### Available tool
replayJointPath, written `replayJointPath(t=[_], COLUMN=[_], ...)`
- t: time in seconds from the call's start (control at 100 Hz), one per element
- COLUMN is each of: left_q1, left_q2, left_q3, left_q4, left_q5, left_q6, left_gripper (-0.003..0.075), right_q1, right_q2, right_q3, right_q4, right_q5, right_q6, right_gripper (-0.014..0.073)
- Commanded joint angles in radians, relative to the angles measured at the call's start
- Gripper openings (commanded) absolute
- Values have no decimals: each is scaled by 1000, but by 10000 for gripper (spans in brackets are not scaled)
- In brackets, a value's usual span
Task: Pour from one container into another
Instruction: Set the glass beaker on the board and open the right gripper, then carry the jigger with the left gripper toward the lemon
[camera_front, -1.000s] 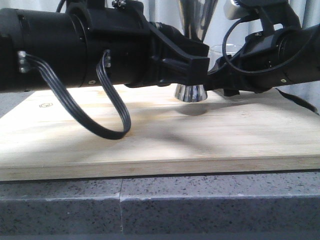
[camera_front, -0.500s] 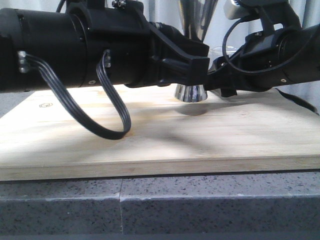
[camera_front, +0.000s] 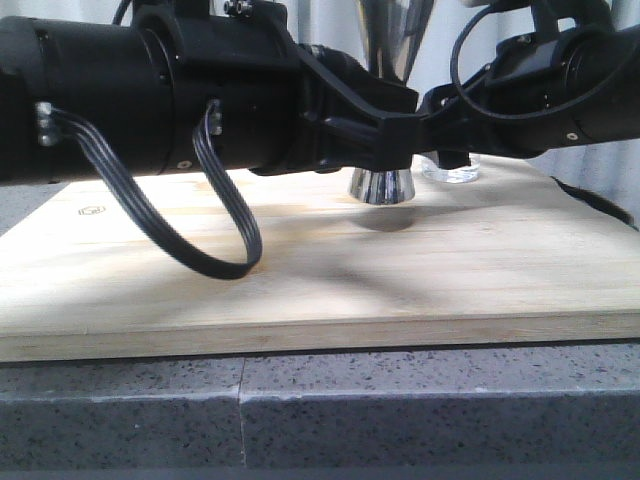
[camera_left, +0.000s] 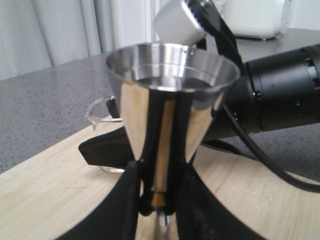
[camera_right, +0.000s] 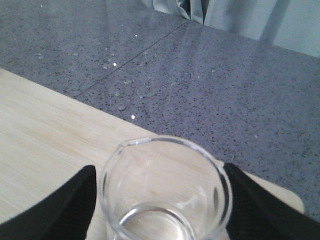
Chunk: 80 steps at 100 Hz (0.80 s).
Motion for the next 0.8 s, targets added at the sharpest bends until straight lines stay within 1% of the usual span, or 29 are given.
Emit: replayJointPath(t=[0.0,0.3,0.49,0.65,0.79], left_q1=[-6,-6,-6,-6,-6], left_q2=[-33,-33,-33,-33,-33], left_q3=[-28,-28,-28,-28,-28], left_q4=[-7,-7,-9,-9,-9], left_q5=[-93,-93,-93,-93,-93], left_q6=[-6,-6,-6,-6,-6], left_gripper=[-19,-19,-19,-19,-19], right_q1=[0,0,-4,-4,-15], right_q2=[-48,-93,-166,-259,-349], right_q3=[-22,-22,-22,-22,-22], right_q4=[-7,5,10,57,72], right_q5=[-80,-101,-145,-137,-90], right_q6=[2,2,-2,-66,-82], right_gripper=[444,444,444,444,444])
